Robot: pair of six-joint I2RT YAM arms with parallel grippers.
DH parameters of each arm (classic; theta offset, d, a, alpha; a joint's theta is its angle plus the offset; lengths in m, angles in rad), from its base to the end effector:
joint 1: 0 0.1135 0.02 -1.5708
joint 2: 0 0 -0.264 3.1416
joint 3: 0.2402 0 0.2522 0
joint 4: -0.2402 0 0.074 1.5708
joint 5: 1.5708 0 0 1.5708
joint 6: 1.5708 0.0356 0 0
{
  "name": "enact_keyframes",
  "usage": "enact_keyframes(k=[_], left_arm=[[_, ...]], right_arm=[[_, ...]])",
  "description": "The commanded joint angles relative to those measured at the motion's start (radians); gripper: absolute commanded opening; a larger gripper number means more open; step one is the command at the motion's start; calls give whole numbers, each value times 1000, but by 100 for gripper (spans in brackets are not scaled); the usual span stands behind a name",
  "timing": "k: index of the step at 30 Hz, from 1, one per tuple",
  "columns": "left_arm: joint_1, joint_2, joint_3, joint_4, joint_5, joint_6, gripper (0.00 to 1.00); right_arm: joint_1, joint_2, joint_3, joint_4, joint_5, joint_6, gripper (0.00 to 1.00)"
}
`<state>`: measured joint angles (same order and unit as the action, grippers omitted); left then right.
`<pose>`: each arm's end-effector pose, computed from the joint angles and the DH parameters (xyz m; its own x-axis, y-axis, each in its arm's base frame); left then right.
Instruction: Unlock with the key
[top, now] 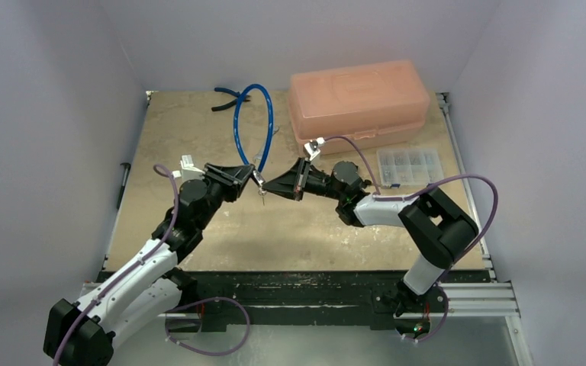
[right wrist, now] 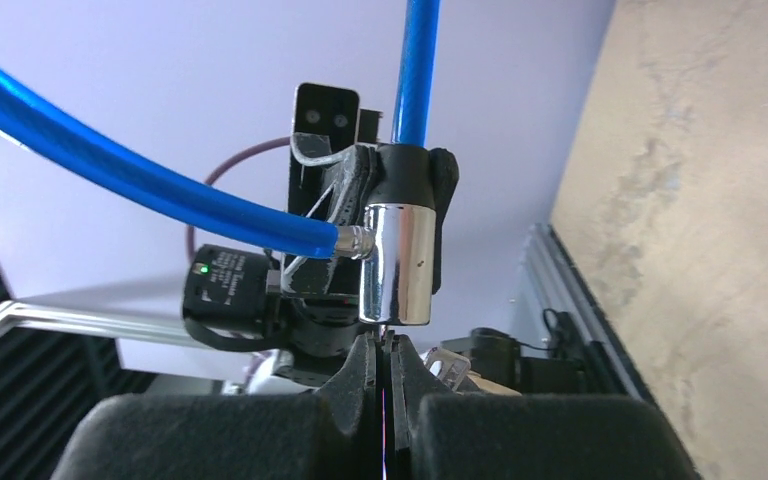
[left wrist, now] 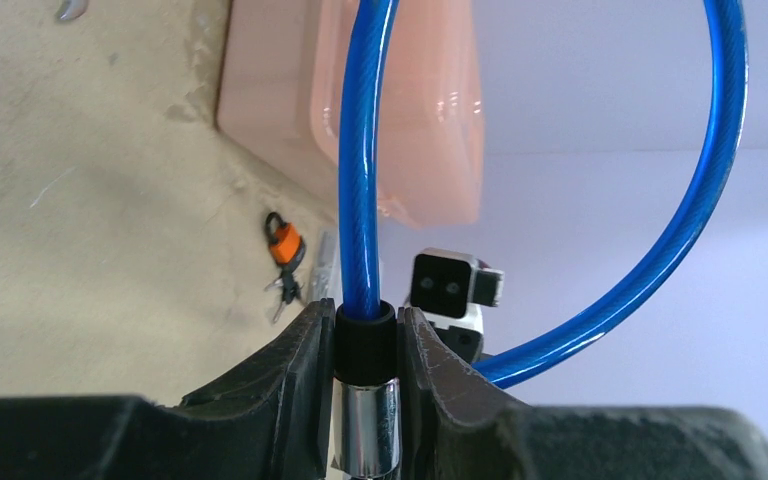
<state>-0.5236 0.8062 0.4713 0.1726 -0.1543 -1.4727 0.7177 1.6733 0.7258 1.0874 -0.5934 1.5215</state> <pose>0.1725 -0.0933 0.2625 -0.3747 -0.9192 -0.1214 -0.1037 0.1716 -0.9797 0.2440 0.2394 0.2267 -0.9560 0.2646 -0.1267 -0.1523 -0.0788 0.9852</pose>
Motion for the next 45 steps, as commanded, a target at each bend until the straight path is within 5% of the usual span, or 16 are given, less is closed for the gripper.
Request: enact_keyframes(k=[1,26,34,40,45], left_arm=[[-21,-42,53,184,109,28,0],[-26,-91,-18,509,136,131,0],[-26,-79,24,403,132,159,0],[-26,-95,24,344,92,158,0],[-27,-88,43,244,60,178,0]], right_arm=[[6,42,78,244,28,189,0],[12,216,94,681,157,679,0],[6,194,50,662,130,637,1],[4,241,-19,739,141,637,36],[0,218,-98,746,118,584,57]])
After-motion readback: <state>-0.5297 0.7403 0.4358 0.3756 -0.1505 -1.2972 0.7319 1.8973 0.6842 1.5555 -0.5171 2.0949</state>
